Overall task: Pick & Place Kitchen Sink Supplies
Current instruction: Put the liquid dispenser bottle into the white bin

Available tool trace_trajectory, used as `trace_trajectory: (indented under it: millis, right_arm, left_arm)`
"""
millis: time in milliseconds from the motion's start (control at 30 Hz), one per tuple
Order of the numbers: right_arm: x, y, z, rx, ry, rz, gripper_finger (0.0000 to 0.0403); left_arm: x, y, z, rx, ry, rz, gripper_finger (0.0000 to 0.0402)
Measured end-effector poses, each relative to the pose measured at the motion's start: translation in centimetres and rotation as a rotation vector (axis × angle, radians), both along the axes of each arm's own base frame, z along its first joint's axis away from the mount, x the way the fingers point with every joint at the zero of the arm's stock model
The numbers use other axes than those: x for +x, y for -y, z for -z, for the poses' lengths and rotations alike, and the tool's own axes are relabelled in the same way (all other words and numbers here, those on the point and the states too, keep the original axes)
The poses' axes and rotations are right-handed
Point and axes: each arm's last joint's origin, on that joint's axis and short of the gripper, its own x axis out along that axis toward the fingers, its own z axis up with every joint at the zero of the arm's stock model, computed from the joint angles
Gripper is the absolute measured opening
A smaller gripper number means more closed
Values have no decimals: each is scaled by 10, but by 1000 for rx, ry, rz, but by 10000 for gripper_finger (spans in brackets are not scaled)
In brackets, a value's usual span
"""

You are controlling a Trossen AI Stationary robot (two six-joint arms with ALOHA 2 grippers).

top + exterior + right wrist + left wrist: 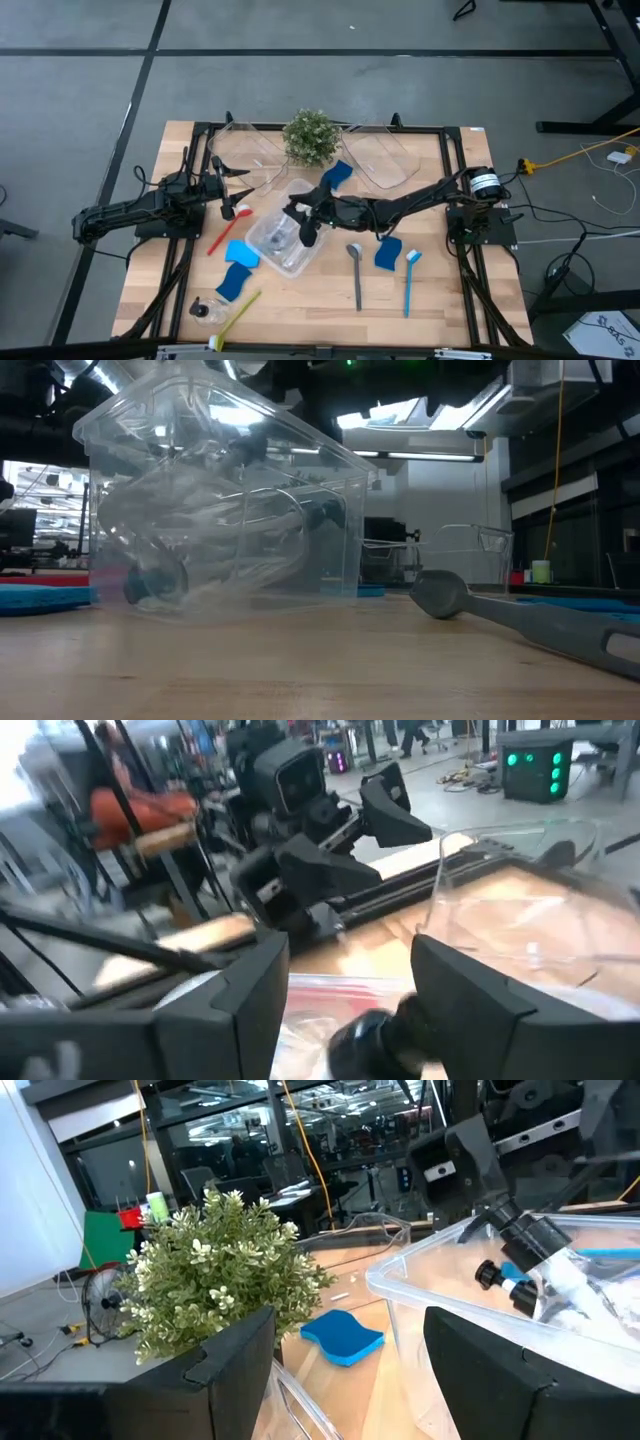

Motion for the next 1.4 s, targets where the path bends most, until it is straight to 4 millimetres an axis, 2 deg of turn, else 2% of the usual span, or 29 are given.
trace_trajectory:
  millis: [200,367,500,600,767,867,1100,1400]
  right_arm:
    - [8,-1,-14,-171,-147,-5,213]
    - [13,-2,-39,-331,-373,125,206]
    - [8,-1,-53,-371,-539,204,195]
    - [7,-2,-60,-340,-563,196,186]
    - [9,-13,-68,-325,-497,127,171]
    - [10,-20,-65,-330,-507,96,162]
    - [20,-25,-36,-351,-587,82,142]
    - [17,0,-13,-266,-747,154,111]
  left_arm:
    - [0,0,0,0,0,0,251]
    - [0,0,0,0,0,0,251]
    - [0,0,0,0,0,0,251]
    - [0,0,0,0,0,0,251]
    - [0,0,0,0,0,0,251]
    - [0,0,0,0,0,0,251]
    - [0,0,0,0,-1,0,251]
    - [0,0,0,0,0,0,251]
